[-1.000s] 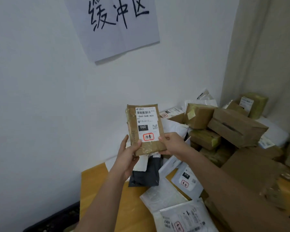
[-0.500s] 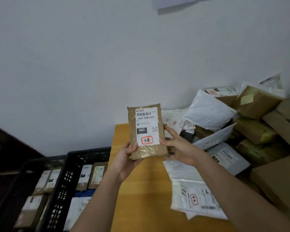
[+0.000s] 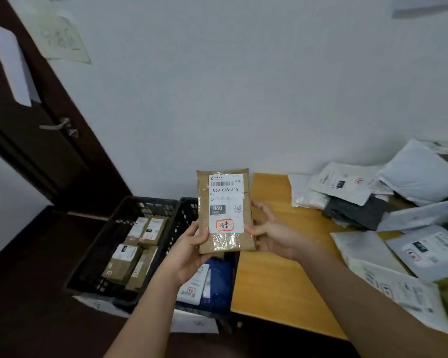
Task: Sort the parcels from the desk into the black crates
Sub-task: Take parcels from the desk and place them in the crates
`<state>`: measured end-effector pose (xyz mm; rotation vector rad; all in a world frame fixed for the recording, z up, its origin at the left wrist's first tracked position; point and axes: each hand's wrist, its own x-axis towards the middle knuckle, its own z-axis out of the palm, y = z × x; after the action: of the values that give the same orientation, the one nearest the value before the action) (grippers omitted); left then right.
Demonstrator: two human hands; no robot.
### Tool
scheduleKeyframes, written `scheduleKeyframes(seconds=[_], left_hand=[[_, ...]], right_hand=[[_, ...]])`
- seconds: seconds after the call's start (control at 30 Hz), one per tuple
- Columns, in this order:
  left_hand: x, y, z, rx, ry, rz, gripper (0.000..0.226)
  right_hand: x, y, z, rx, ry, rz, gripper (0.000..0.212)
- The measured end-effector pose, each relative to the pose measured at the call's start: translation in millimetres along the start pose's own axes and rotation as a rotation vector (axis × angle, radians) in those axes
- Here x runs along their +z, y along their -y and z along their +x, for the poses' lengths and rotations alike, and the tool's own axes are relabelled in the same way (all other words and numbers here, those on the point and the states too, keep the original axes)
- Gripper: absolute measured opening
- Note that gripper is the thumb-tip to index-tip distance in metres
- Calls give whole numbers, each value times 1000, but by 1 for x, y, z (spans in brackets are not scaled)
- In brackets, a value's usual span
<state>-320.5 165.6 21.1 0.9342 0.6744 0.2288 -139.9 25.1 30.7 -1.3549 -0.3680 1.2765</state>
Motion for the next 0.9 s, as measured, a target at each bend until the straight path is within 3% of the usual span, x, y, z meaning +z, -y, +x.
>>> scheduleKeyframes(seconds=[0.2, 0.37, 0.6, 0.9], left_hand=[[-103, -4, -63, -81, -220, 27, 33], [-160, -11, -82, -95, -357, -69, 30], [-236, -21, -71, -171, -568, -148, 18], [-361, -69, -23, -303, -787, -166, 18]], right_hand=[[122, -38, 24, 209, 31, -93, 72], [182, -57, 55, 288, 57, -128, 46], [252, -68, 122, 428, 130, -245, 31], [339, -84, 250, 579, 238, -201, 39]])
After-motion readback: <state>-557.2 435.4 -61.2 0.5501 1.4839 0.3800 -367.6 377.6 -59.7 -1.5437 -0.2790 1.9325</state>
